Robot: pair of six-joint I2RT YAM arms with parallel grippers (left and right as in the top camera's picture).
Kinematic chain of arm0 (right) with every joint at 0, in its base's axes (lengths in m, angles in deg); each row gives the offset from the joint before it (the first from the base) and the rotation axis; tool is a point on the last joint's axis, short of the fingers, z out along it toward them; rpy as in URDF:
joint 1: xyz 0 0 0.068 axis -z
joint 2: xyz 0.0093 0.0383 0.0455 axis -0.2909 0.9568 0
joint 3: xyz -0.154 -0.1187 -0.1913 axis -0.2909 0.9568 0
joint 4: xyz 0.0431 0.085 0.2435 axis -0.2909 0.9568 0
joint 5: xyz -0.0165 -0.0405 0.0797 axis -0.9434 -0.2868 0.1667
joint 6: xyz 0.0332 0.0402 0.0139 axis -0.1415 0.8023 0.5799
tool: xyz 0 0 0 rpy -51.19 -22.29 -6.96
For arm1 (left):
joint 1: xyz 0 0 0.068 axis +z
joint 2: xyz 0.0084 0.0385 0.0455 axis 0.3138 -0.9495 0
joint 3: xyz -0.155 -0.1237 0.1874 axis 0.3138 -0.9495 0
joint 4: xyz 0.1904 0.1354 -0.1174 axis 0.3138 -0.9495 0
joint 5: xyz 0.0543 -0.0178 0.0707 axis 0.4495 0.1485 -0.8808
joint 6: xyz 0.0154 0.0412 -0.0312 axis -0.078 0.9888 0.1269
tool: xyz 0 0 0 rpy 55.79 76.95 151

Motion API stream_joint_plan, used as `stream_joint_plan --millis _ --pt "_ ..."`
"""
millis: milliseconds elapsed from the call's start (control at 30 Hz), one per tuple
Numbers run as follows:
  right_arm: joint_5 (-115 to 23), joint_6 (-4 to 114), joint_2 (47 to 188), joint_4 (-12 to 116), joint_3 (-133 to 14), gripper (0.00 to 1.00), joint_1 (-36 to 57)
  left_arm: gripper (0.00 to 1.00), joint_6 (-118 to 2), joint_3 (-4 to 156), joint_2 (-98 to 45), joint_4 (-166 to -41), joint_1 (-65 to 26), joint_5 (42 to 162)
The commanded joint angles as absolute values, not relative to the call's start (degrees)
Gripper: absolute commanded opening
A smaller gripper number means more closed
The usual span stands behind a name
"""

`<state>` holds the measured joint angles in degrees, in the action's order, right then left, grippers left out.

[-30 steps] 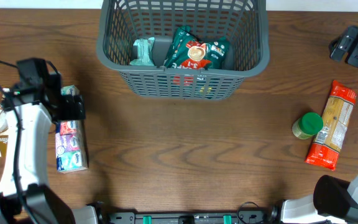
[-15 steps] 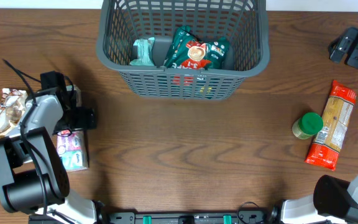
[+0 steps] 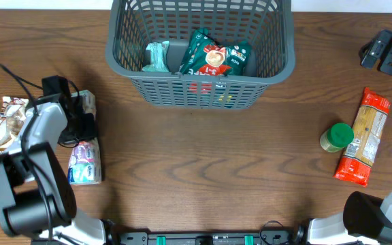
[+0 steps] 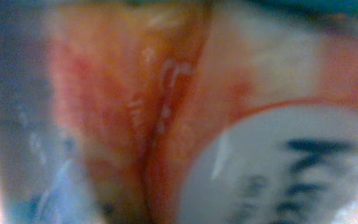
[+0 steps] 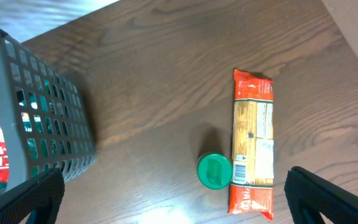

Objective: Pack container
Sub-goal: 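Move the left gripper to the blue Kleenex multipack and grasp it, then lift the Kleenex multipack and lower it into the basket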

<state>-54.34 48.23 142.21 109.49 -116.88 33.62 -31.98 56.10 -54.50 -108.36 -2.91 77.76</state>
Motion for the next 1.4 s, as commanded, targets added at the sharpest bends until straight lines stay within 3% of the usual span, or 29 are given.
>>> stream_joint_plan --millis 0,333,533,667,1000,1367 --pt "-53.94 47.58 142.36 109.6 -118.04 0.99 33.75 0.06 -32.75 59.49 -49.23 -111.55 -2.93 80.27" --pt "-53.94 47.16 142.36 109.66 -118.06 0.99 33.75 0.06 -32.77 92.52 -41.99 -133.41 -5.77 80.29" --pt "-53.94 47.14 142.36 110.41 -118.04 0.99 33.75 0.06 -32.38 112.69 -42.24 -131.07 -12.15 80.56" --pt "-53.92 47.16 142.36 110.45 -118.04 0.99 33.75 0.06 -21.36 118.55 -43.09 -124.8 -19.94 85.98" --pt "-53.92 47.16 142.36 110.43 -118.04 0.99 33.75 0.06 32.03 118.59 -51.74 -117.48 -41.05 90.74" --pt "-53.92 47.16 142.36 111.02 -118.04 0.99 33.75 0.06 32.43 118.59 -71.98 -109.8 -42.47 84.71"
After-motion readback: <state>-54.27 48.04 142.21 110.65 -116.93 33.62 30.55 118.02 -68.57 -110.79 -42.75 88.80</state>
